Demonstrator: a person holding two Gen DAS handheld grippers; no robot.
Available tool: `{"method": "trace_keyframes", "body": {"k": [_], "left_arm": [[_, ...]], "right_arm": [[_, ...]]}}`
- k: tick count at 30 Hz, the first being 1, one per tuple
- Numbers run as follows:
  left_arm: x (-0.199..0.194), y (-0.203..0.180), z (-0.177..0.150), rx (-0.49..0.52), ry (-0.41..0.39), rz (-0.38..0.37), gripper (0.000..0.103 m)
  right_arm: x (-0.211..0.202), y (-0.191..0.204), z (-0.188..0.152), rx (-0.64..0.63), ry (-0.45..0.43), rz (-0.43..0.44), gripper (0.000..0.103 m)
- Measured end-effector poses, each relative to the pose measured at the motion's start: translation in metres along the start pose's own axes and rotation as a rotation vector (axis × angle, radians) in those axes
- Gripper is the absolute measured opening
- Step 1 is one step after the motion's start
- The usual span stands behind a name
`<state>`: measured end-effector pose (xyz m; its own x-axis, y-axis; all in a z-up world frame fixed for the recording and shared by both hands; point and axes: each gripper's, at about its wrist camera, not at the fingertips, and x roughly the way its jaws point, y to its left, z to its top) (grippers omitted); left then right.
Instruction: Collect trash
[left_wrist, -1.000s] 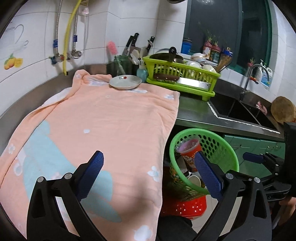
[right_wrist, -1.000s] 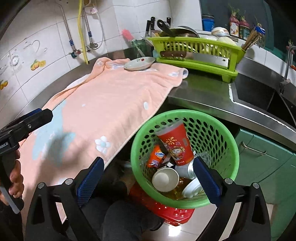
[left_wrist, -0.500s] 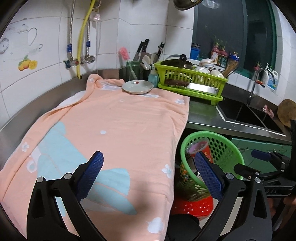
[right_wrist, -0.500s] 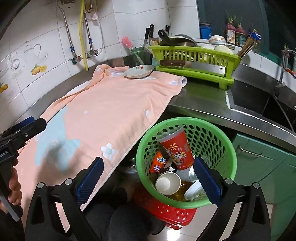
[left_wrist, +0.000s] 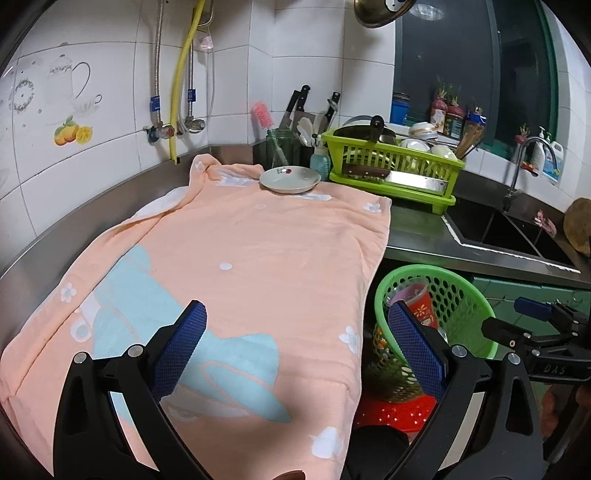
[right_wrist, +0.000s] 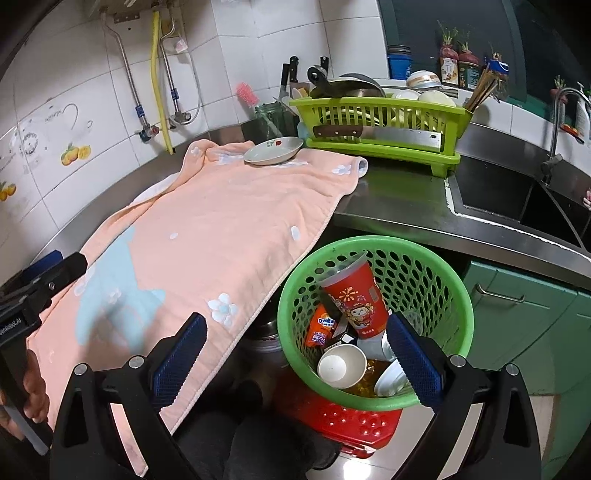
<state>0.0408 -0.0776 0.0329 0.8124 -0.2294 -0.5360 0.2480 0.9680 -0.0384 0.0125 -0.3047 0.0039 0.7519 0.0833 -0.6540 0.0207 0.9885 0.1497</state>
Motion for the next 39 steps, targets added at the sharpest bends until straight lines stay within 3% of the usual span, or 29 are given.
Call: {"method": "trace_keyframes", "body": {"k": [39], "left_arm": [[-0.0050,-0.0001,-0.0061,0.004,0.001,0.007,0.098]], "right_arm": [[-0.0066,0.0050,0.0016,-0.006,-0.022,0.021,0.095]]}}
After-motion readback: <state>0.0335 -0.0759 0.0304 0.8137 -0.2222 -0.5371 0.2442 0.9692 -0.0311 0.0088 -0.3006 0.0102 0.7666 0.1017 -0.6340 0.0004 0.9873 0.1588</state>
